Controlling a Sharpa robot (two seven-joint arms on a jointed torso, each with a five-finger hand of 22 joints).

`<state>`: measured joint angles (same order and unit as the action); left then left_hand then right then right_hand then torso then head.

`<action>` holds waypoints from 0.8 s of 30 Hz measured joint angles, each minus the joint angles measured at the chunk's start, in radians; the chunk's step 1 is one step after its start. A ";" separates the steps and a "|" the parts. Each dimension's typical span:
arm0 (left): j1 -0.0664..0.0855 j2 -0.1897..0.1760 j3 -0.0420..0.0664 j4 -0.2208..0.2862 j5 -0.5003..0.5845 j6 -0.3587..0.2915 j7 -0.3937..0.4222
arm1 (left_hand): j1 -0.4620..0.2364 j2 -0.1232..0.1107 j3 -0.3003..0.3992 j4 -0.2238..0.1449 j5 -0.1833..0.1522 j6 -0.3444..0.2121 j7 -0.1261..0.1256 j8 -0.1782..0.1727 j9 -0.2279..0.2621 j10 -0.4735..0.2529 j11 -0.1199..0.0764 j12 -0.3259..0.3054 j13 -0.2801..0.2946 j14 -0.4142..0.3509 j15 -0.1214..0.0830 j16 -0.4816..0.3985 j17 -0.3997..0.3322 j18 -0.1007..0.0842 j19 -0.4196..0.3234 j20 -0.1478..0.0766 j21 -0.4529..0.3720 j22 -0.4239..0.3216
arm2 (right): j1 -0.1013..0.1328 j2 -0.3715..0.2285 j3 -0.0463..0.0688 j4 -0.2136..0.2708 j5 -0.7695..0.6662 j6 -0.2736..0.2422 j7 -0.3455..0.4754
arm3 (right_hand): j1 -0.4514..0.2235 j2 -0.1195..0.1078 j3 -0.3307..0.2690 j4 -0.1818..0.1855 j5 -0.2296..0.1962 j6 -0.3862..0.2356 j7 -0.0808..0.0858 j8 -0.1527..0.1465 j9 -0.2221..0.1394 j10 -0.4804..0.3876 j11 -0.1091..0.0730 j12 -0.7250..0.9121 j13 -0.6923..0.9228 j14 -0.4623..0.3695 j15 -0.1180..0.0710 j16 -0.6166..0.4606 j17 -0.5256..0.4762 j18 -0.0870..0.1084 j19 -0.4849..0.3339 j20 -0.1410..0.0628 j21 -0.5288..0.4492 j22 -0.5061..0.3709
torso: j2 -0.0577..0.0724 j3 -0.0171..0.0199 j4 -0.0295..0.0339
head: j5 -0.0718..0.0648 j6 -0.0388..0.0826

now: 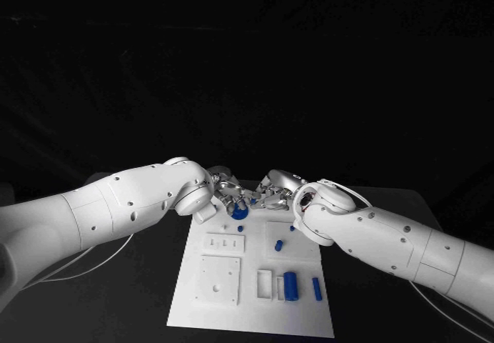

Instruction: Assemble the parts on the task board

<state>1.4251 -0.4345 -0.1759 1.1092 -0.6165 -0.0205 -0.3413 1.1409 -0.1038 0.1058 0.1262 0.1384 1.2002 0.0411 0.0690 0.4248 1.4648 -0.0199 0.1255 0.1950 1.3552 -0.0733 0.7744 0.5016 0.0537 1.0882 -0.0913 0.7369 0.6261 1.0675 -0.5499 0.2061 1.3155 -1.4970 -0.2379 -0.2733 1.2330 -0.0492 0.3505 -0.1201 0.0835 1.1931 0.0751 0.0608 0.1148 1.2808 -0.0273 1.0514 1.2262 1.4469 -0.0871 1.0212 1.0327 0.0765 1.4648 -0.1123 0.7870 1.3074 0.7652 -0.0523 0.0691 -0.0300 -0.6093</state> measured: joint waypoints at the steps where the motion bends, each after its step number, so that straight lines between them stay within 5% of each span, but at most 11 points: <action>1: 0.000 0.000 0.000 -0.001 -0.001 0.001 -0.001 | 0.000 0.000 0.000 0.000 0.000 0.000 0.000 0.000 -0.001 0.000 0.000 0.000 0.000 0.000 0.000 0.000 0.000 0.000 0.000 0.000 -0.003 0.003 | 0.000 0.001 0.000 0.000 0.000 0.001 0.000 | 0.000 0.000 0.000 0.000 0.000 0.000 0.000 0.000 0.000 0.000 0.000 0.000 0.000 0.000 0.000 0.000 0.000 0.000 0.000 0.000 0.000 0.000 | 0.000 0.0002 0.0000 | 0.000 0.000; 9: -0.001 0.002 -0.001 -0.007 -0.004 0.008 -0.003 | -0.003 0.003 0.002 0.007 0.000 -0.007 0.000 0.000 -0.004 0.000 0.000 -0.005 -0.001 0.000 0.000 0.000 0.000 0.000 0.000 0.000 -0.009 0.012 | 0.001 0.005 -0.001 0.000 -0.003 0.009 -0.002 | -0.003 -0.003 0.000 0.000 0.000 0.000 0.000 0.000 -0.001 0.000 0.000 0.000 0.000 0.000 0.000 0.000 0.000 0.000 0.000 0.000 0.000 0.000 | 0.000 0.0007 -0.0002 | -0.001 0.000; 15: -0.002 0.007 -0.003 -0.013 -0.004 0.012 -0.003 | 0.004 0.019 0.005 -0.004 0.093 -0.007 0.000 0.000 -0.011 0.000 0.000 -0.019 -0.007 -0.009 0.002 0.002 -0.001 -0.005 0.000 0.000 -0.021 0.024 | 0.001 0.008 -0.001 -0.005 -0.005 0.014 -0.002 | -0.004 -0.004 0.000 0.000 0.000 0.000 0.000 0.000 -0.001 0.000 0.000 0.000 0.000 0.000 0.000 0.000 0.000 0.000 0.000 0.000 0.000 0.000 | 0.000 0.0014 -0.0003 | -0.001 0.000; 24: -0.002 0.011 -0.006 -0.019 -0.003 0.019 -0.007 | 0.024 0.058 0.000 -0.058 0.122 -0.011 -0.003 0.000 -0.019 0.000 0.000 -0.019 -0.013 -0.010 0.004 0.012 -0.001 -0.011 0.000 0.000 -0.032 0.050 | 0.001 0.012 -0.002 -0.008 -0.006 0.017 -0.002 | -0.004 -0.004 -0.003 0.003 -0.001 0.000 -0.001 0.000 -0.001 0.001 0.001 0.000 0.000 0.000 0.000 0.000 0.000 0.000 0.000 0.000 0.000 0.000 | 0.001 0.0019 -0.0009 | -0.001 -0.002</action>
<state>1.4232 -0.4230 -0.1823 1.0906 -0.6198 -0.0013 -0.3488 1.1644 -0.0459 0.1060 0.0684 0.2605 1.1894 0.0377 0.0689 0.4056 1.4647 -0.0197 0.1060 0.1815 1.3450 -0.0696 0.7864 0.5009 0.0428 1.0883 -0.0913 0.7045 0.6764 1.0685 -0.5383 0.2039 1.3075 -1.5033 -0.2206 -0.2755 1.2291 -0.0531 0.3475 -0.1175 0.0823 1.1932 0.0745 0.0605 0.1139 1.2813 -0.0268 1.0514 1.2263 1.4469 -0.0870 1.0213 1.0328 0.0764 1.4648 -0.1123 0.7870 1.3074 0.7659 -0.0504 0.0683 -0.0309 -0.6114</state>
